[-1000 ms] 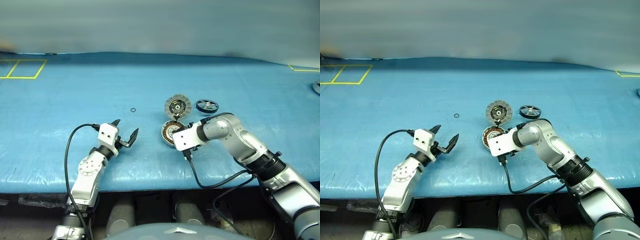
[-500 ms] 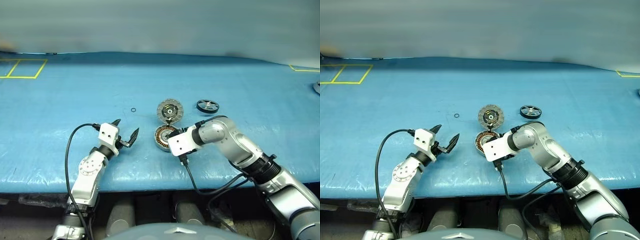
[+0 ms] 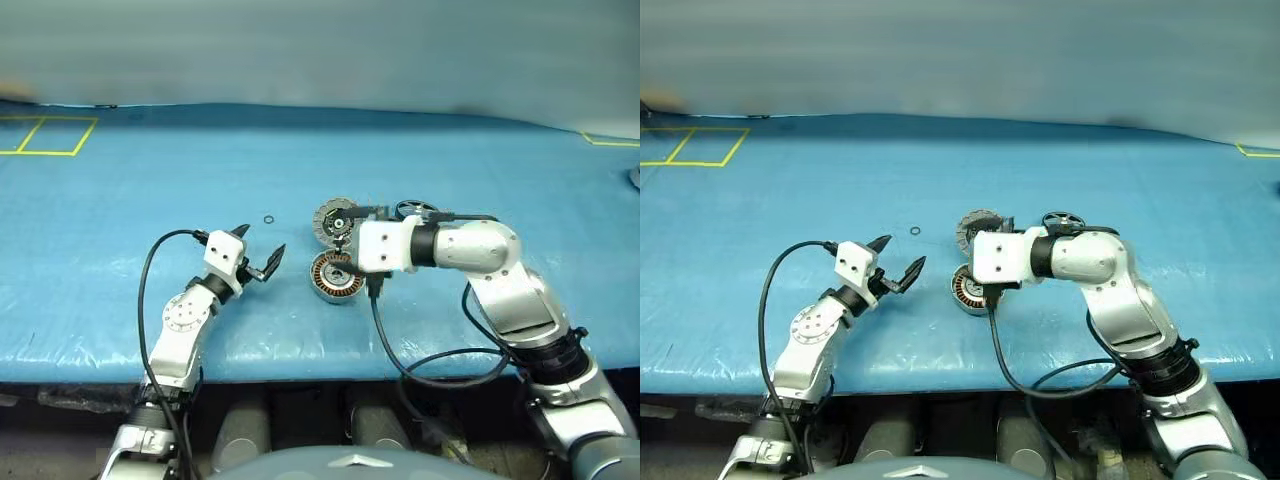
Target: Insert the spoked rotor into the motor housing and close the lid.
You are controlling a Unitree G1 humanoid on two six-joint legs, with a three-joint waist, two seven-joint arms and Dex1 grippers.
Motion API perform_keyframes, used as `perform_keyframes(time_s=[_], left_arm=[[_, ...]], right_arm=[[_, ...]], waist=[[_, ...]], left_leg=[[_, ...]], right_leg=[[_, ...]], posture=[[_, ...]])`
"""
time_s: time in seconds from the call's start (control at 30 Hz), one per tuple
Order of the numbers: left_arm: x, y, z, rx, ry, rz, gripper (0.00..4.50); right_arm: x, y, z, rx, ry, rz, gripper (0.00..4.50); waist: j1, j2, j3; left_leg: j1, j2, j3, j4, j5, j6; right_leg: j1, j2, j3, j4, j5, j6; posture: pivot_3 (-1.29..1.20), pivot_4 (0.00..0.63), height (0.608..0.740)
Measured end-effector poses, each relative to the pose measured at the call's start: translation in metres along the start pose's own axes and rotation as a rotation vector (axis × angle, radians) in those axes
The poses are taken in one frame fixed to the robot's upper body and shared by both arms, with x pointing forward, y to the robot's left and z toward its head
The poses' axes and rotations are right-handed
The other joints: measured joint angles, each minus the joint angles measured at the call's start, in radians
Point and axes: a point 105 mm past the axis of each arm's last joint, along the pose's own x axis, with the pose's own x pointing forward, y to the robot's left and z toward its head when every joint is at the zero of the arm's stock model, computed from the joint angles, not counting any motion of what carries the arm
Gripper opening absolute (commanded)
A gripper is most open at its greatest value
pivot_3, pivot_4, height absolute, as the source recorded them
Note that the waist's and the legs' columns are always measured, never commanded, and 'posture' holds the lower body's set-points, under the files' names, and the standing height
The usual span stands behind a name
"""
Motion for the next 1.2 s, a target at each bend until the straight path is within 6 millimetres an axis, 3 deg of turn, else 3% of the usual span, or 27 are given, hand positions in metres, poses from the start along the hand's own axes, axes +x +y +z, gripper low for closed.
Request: perform_keyframes(time_s=[0.07,0.13,0.2,0.43,0.67,0.8,0.9,0.93,1.03,1.1,1.2], left_arm=[[0.006,0.010,-0.001,0.018,0.006,0.036,4.50],[0.007,0.022,-0.007,0.020,0.031,0.075,4.50],[0.011,0.027,-0.015,0.002,0.065,0.092,4.13],[0.046,0.015,-0.037,-0.137,0.174,0.071,4.13],[0.071,0.032,-0.037,-0.153,0.232,0.187,4.13],[0.076,0.029,-0.039,-0.157,0.252,0.172,3.28],[0.077,0.025,-0.041,-0.138,0.271,0.140,2.31],[0.077,0.024,-0.041,-0.134,0.274,0.134,2.31],[0.076,0.020,-0.042,-0.123,0.279,0.099,1.61],[0.075,0.017,-0.042,-0.120,0.276,0.086,0.98],[0.071,0.015,-0.044,-0.120,0.270,0.087,0.75]], right_arm=[[-0.014,0.001,-0.018,0.125,0.041,-0.088,3.77],[-0.020,0.019,-0.039,0.236,0.100,-0.090,3.77],[-0.022,0.035,-0.048,0.308,0.129,-0.074,3.79],[-0.029,0.029,-0.040,0.304,0.118,-0.139,3.79],[-0.034,0.029,-0.044,0.319,0.145,-0.156,3.79],[-0.034,0.028,-0.044,0.326,0.144,-0.169,3.79],[-0.034,0.026,-0.042,0.323,0.137,-0.179,3.79],[-0.034,0.026,-0.041,0.323,0.136,-0.181,3.79],[-0.034,0.025,-0.041,0.321,0.134,-0.187,3.79],[-0.033,0.024,-0.040,0.319,0.128,-0.191,3.79],[-0.031,0.025,-0.039,0.323,0.122,-0.187,3.79]], waist=[[0.005,-0.001,-0.001],[0.002,-0.001,-0.001],[-0.003,0.000,-0.001],[-0.005,-0.001,-0.001],[-0.002,-0.001,-0.001],[-0.002,0.000,-0.002],[-0.002,0.000,-0.003],[-0.001,0.000,-0.003],[0.000,0.001,-0.005],[-0.001,0.003,-0.006],[-0.002,0.004,-0.007]], left_leg=[[0.000,0.000,-0.001,0.000,0.000,0.000],[-0.001,-0.001,0.000,0.000,0.000,0.000],[-0.001,-0.001,0.000,0.000,0.000,0.000],[0.000,-0.001,-0.001,0.002,0.001,0.000],[0.000,-0.001,-0.001,0.001,0.001,0.000],[0.002,-0.001,-0.001,0.001,0.001,0.000],[0.002,-0.001,-0.001,0.001,0.001,0.000],[0.002,-0.001,-0.001,0.001,0.001,0.000],[0.002,-0.002,-0.001,0.001,0.000,0.000],[0.003,-0.002,-0.001,0.001,0.000,0.000],[0.003,-0.001,-0.001,0.000,0.000,0.000]], right_leg=[[0.001,0.000,0.000,-0.001,0.000,0.000],[0.001,0.000,0.001,-0.001,0.001,-0.002],[0.000,0.000,0.001,-0.001,0.000,0.000],[0.001,0.000,0.000,0.000,0.000,0.001],[0.002,0.000,0.000,0.000,0.001,0.001],[0.003,0.000,0.000,0.000,0.001,0.001],[0.004,0.000,0.000,0.000,0.001,0.001],[0.004,0.000,0.000,-0.001,0.001,0.001],[0.005,0.000,0.000,-0.001,0.001,0.001],[0.005,0.000,0.000,-0.001,0.001,0.001],[0.005,0.000,0.000,-0.001,0.000,0.001]], posture=[[0.00,0.150,0.740],[0.00,0.150,0.740],[0.00,0.150,0.740],[0.00,0.150,0.740],[0.00,0.150,0.740],[0.00,0.150,0.740],[0.00,0.150,0.740],[0.00,0.150,0.740],[0.00,0.150,0.740],[0.00,0.150,0.740],[0.00,0.150,0.740]])
